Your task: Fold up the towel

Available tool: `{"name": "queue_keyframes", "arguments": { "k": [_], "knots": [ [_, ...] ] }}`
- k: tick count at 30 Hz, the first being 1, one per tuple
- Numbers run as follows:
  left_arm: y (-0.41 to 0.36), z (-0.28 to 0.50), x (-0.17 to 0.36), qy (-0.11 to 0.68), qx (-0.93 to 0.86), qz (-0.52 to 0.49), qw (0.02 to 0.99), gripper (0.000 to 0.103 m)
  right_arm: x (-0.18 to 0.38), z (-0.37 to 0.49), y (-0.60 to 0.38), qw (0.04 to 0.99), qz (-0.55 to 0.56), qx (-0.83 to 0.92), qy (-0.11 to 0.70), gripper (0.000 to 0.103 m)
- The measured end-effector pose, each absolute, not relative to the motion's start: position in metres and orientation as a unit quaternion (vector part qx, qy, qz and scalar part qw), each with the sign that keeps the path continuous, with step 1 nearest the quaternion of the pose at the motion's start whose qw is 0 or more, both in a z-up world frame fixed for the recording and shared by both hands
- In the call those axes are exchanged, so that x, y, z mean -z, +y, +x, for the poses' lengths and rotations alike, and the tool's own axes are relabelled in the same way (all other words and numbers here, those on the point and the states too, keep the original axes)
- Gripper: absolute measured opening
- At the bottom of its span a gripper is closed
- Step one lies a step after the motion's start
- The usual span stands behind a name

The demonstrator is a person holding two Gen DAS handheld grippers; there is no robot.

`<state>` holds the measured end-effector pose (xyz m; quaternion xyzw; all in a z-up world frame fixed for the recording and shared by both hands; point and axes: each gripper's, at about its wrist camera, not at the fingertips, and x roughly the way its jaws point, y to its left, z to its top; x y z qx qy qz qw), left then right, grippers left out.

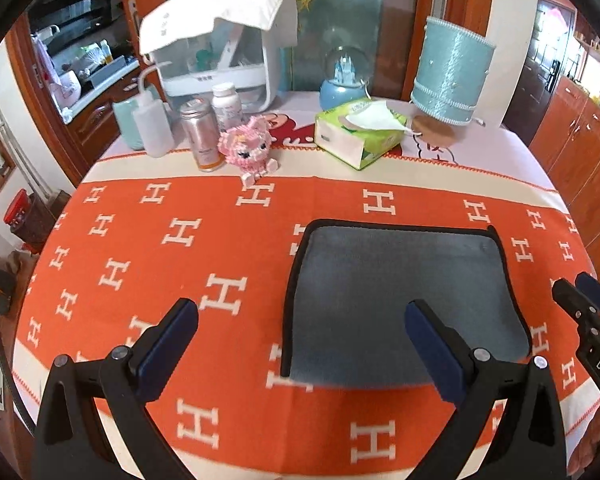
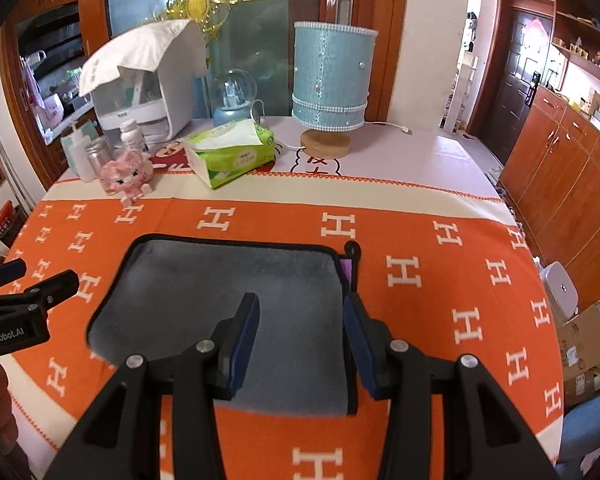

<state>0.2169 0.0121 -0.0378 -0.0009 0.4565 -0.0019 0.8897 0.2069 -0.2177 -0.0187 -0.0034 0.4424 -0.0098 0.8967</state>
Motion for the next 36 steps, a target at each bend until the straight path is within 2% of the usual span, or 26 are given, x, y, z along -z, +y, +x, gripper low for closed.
{"name": "queue_keyframes", "arguments": {
  "k": [5,10,36],
  "knots": [
    [0.015,0.184,0.018,0.441,0.004,-0.003,0.897,0.102,0.001,0.173,-0.216,0.905,0.006,0.005,0.426,0.044],
    [0.015,0.149,-0.001,0.42,0.006,0.002,0.908,0.102,-0.015,0.144,-0.217,0.911,0.011,0.007,0.413,0.052],
    [0.0,0.031,-0.008,0.408,0.043,-0.002,0.912,0.102,-0.018,0.018,-0.203,0.911,0.058,-0.049,0.406,0.052]
  ]
}}
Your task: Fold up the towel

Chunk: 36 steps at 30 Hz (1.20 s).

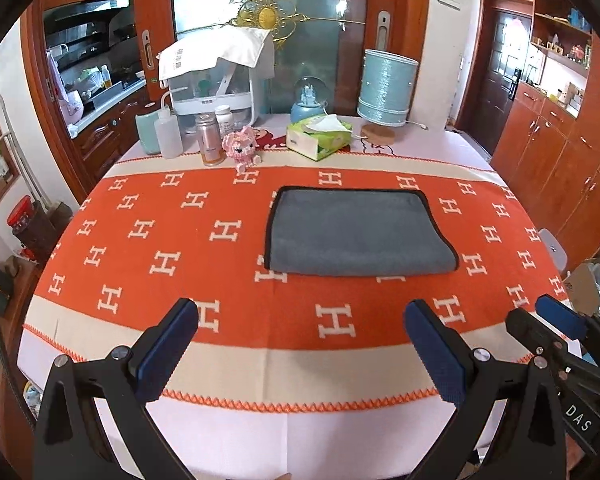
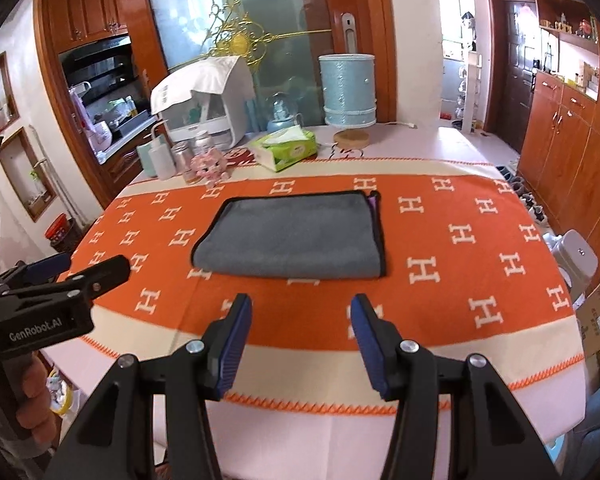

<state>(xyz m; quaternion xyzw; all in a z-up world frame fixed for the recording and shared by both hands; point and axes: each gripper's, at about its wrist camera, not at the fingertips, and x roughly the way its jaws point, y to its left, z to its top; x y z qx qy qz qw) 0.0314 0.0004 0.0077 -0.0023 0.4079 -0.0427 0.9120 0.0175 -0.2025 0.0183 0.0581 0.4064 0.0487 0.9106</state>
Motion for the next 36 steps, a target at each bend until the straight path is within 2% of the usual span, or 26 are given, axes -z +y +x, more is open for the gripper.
{"name": "queue_keyframes", "arguments": {
  "k": [7,16,20,36],
  "knots": [
    [0.002,0.018,0.002,0.425,0.038,-0.015,0.904,0.102,-0.019,0.004,-0.194,0.912,0.048,-0.044,0.406,0.052],
    [0.0,0.004,0.001,0.41,0.012,-0.005,0.912,0.102,-0.029,-0.002,-0.192,0.921,0.033,-0.025,0.386,0.052],
    [0.002,0.006,0.003,0.418,0.014,-0.007,0.908,0.102,-0.029,-0.005,-0.186,0.922,0.029,-0.03,0.385,0.058],
    [-0.009,0.007,0.006,0.416,0.022,0.007,0.909,0.102,-0.022,-0.004,-0.178,0.92,0.007,-0.013,0.392,0.058]
  ]
}}
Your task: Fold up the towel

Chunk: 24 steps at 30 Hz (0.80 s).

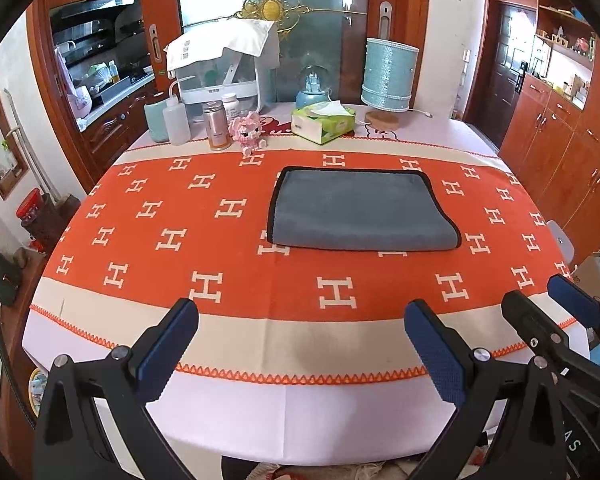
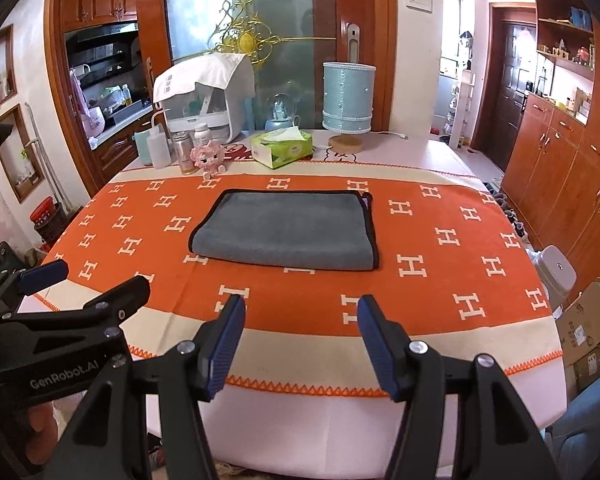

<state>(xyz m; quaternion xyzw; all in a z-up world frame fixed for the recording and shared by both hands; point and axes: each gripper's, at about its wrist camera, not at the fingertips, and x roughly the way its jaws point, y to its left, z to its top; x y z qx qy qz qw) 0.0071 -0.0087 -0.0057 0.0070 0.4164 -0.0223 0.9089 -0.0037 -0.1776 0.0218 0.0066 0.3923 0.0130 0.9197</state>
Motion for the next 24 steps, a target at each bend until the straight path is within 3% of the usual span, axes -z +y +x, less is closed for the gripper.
{"name": "queue_keyframes", "arguments": {
  "k": [24],
  "knots": [
    [-0.0089,0.0075,0.0083,0.421,0.025,0.004,0.907,0.102,-0.021,-0.0001,-0.1805,0.916,0.013,-0.012,0.401,0.058]
  ]
}}
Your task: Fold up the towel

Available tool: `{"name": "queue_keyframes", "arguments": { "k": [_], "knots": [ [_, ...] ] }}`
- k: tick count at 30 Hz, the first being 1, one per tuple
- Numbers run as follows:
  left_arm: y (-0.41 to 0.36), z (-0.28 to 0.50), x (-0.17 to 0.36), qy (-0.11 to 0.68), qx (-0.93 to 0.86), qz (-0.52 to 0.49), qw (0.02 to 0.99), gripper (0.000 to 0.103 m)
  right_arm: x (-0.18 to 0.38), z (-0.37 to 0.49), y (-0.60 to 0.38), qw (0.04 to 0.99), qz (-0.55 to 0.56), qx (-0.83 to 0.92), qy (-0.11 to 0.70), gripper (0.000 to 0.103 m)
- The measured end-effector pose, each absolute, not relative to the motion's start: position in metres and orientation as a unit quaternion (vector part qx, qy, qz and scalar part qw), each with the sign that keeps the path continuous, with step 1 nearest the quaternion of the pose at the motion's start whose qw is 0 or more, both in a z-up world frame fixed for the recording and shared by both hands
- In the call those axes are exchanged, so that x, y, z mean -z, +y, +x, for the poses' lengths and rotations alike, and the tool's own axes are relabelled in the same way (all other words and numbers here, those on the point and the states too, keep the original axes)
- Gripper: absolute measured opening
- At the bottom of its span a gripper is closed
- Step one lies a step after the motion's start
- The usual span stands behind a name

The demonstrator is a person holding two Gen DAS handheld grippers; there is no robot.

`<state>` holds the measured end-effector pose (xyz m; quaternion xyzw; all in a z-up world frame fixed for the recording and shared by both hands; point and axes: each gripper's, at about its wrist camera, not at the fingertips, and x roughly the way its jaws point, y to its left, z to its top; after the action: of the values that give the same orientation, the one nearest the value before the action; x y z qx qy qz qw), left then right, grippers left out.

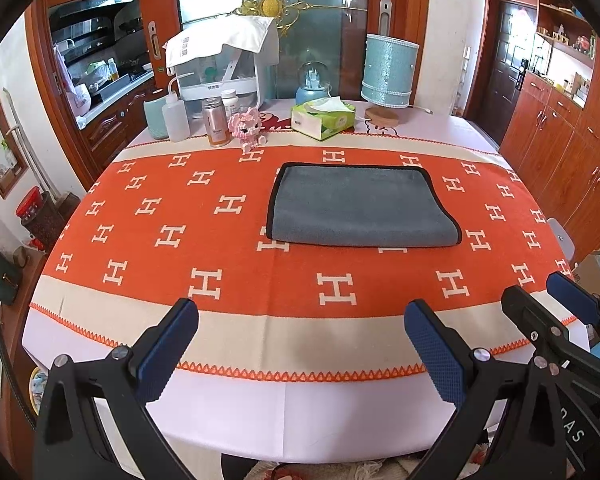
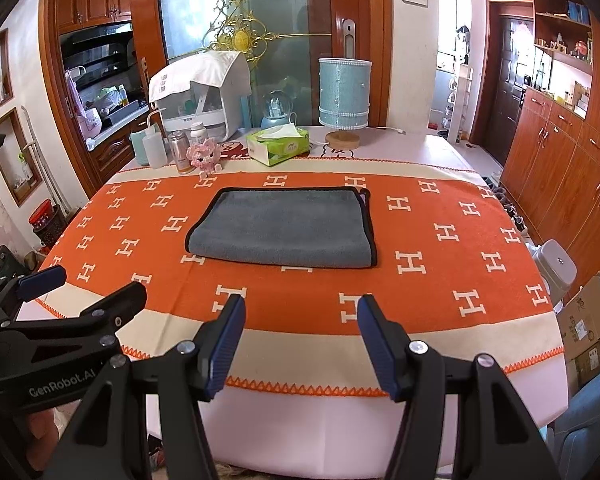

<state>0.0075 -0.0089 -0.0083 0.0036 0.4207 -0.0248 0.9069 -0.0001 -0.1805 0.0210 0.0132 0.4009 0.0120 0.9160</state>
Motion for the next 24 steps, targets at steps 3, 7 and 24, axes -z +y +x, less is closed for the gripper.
{"name": "queue_keyframes", "arguments": {
  "k": [3,7,24],
  "knots": [
    [-0.0068,0.0062,0.0087,0.42,0.024,0.004,0.907,0.102,-0.0212,-0.0004,-0.1804,0.916,0.013,-0.012,0.4,0.058],
    [-0.0057,0.0059,0.0095,0.421,0.025,0.004,0.907,0.102,-0.0203,0.0,-0.18,0.916,0.014,-0.012,0.401,0.058],
    [-0.003,0.0023,0.0114,0.423,0.022,0.006,0.906,0.102,-0.0182,-0.0018,-0.1776,0.915,0.015,-0.014,0.404,0.058]
  ]
}}
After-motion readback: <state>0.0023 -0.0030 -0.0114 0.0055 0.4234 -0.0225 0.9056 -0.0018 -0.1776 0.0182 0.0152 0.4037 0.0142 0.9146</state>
